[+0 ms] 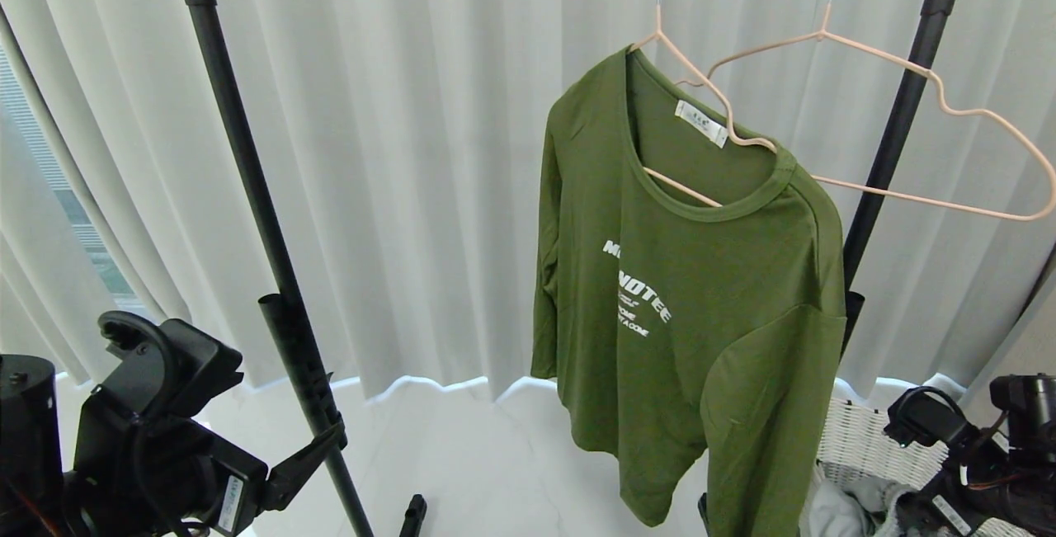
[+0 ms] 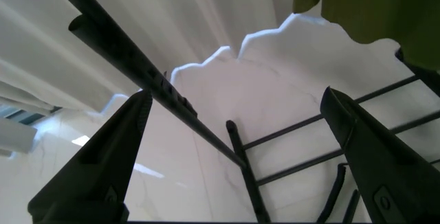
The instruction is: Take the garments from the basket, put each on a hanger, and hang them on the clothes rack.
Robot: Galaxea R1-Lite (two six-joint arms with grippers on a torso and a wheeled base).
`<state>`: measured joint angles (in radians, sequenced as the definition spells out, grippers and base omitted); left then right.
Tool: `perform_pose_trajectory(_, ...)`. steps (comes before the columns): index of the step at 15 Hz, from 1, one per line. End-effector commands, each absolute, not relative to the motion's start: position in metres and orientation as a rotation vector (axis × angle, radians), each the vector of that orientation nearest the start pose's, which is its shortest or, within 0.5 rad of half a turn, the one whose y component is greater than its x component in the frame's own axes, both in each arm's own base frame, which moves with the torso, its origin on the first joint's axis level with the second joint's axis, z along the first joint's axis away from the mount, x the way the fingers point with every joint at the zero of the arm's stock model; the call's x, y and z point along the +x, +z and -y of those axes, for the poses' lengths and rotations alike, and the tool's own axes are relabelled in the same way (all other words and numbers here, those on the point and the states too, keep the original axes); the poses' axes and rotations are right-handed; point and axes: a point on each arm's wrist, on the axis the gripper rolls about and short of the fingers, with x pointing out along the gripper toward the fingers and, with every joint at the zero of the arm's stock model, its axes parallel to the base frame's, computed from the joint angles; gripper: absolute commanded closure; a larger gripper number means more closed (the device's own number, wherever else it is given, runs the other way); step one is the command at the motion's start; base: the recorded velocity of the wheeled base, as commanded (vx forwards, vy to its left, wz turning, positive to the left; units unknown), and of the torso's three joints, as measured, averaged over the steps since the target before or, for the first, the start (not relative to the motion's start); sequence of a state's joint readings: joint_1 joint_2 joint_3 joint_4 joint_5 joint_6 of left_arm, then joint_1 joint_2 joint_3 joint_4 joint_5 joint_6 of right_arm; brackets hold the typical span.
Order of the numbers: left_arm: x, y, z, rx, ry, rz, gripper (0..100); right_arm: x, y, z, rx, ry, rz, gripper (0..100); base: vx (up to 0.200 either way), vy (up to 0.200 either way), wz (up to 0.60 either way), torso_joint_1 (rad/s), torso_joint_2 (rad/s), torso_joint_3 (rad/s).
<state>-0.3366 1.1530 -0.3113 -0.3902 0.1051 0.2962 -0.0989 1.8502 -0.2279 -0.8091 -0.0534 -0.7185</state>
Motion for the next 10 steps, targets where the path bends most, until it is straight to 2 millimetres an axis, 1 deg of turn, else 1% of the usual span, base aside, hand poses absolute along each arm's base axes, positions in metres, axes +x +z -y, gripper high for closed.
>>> perform_pose_trajectory(1,0.134,0.149,0.045,0.39,-0.295,-0.403,0,0.22,0.021,0.024,-0.649,0.175,-0.892,0,0.0,0.0,0.0,0.0,0.0,0.0)
perform_pose_trajectory(4,0.135,0.149,0.045,0.39,-0.296,-0.404,0,0.219,0.022,0.024,-0.648,0.174,-0.887,0,0.0,0.0,0.0,0.0,0.0,0.0)
perform_pose_trajectory(5,0.135,0.149,0.046,0.391,-0.297,-0.407,0,0.216,0.027,0.023,-0.648,0.171,-0.866,0,0.0,0.0,0.0,0.0,0.0,0.0)
perform_pose_trajectory(6,0.135,0.148,0.046,0.391,-0.297,-0.409,0,0.213,0.029,0.023,-0.644,0.167,-0.855,100,0.0,0.0,0.0,0.0,0.0,0.0)
perform_pose_trajectory(8,0.135,0.149,0.046,0.391,-0.297,-0.407,0,0.213,0.039,0.022,-0.651,0.145,-0.795,100,0.0,0.0,0.0,0.0,0.0,0.0)
perform_pose_trajectory(9,0.135,0.149,0.045,0.391,-0.297,-0.406,0,0.211,0.047,0.022,-0.652,0.132,-0.763,100,0.0,0.0,0.0,0.0,0.0,0.0)
perform_pose_trajectory(10,0.135,0.149,0.045,0.393,-0.297,-0.404,0,0.209,0.051,0.022,-0.642,0.126,-0.759,100,0.0,0.0,0.0,0.0,0.0,0.0)
